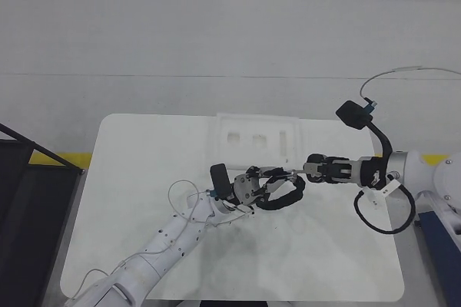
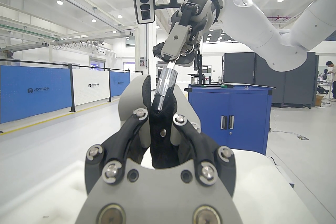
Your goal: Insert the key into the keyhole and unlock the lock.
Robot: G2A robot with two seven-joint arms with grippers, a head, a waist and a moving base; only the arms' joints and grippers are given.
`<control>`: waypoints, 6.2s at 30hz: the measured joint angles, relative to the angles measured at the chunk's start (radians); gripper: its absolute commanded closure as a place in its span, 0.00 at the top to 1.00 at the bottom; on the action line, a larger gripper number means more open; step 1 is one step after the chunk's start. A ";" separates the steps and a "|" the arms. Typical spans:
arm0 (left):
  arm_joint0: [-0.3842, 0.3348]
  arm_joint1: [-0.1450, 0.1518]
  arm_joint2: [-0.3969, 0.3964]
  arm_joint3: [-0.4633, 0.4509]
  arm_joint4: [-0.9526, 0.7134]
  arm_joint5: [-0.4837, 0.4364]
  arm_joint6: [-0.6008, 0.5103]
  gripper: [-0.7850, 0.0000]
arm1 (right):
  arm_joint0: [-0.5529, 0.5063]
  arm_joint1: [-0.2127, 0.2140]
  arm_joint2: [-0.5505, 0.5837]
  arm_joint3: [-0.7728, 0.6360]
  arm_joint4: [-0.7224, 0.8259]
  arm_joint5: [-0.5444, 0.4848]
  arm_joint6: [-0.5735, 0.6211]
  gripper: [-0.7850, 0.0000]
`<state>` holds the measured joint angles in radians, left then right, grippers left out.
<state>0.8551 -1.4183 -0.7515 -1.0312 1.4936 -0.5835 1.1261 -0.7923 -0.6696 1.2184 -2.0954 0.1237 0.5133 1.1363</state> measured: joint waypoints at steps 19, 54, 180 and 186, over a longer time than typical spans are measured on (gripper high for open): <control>-0.006 -0.009 -0.002 0.023 0.022 -0.002 0.015 0.00 | 0.031 -0.004 -0.039 0.014 -0.016 0.002 0.014 0.00; -0.026 -0.005 0.002 0.041 0.142 -0.004 0.080 0.00 | 0.074 -0.008 -0.095 0.043 -0.031 0.001 0.083 0.00; 0.012 0.105 -0.170 -0.186 0.070 -0.312 -0.359 0.00 | -0.117 -0.003 0.044 0.080 -0.094 -0.724 -0.023 1.00; 0.018 0.117 -0.192 -0.208 0.053 -0.365 -0.387 0.00 | -0.136 -0.004 0.065 0.077 -0.240 -0.954 -0.136 1.00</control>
<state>0.8735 -1.3010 -0.9432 -1.2392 1.5464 -0.9489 0.7395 -0.9282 -0.6736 1.2837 -2.0179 -0.1168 -0.4411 1.0006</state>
